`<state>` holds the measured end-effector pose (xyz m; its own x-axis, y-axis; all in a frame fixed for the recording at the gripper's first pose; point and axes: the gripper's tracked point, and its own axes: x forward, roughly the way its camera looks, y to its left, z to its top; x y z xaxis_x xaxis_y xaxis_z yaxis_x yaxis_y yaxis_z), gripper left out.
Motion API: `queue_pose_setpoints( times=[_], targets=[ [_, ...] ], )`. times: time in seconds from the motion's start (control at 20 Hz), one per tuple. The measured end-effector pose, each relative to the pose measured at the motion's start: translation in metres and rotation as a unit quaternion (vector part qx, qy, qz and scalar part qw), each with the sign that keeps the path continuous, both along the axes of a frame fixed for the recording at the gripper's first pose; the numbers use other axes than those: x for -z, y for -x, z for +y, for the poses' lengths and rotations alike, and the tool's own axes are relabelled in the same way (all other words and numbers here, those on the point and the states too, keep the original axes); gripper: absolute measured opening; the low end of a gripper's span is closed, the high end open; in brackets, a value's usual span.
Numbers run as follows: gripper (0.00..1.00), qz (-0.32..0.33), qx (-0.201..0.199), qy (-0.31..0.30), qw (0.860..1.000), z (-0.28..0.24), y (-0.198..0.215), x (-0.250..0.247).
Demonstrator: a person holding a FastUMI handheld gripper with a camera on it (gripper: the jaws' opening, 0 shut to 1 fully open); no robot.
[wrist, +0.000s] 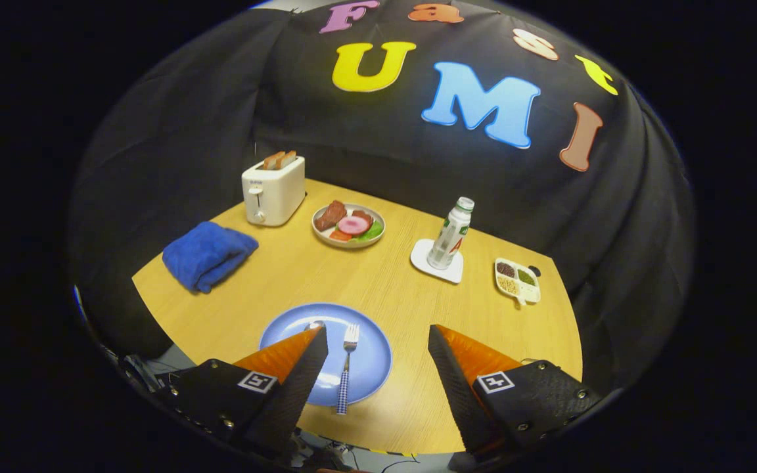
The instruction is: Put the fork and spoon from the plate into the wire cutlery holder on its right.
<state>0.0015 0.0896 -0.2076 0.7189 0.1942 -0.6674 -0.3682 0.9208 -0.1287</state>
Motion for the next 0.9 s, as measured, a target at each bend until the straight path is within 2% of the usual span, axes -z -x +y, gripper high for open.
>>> queue_pose_setpoints(
  times=[0.05, 0.15, 0.2, 0.35, 0.45, 0.9],
  targets=[
    [0.95, 0.016, -0.005, 0.009, 1.000, 0.002, 0.001, 0.011],
    [0.88, 0.053, -0.017, 0.022, 0.998, 0.008, 0.011, 0.033],
    [0.81, 0.074, -0.023, 0.029, 0.997, 0.008, 0.013, 0.044],
    [0.76, 0.141, -0.030, 0.046, 0.989, 0.012, 0.024, 0.074],
    [0.37, 0.184, -0.028, 0.053, 0.981, 0.011, 0.030, 0.094],
    [0.37, 0.257, -0.029, 0.084, 0.962, 0.016, 0.032, 0.131]
  ],
)
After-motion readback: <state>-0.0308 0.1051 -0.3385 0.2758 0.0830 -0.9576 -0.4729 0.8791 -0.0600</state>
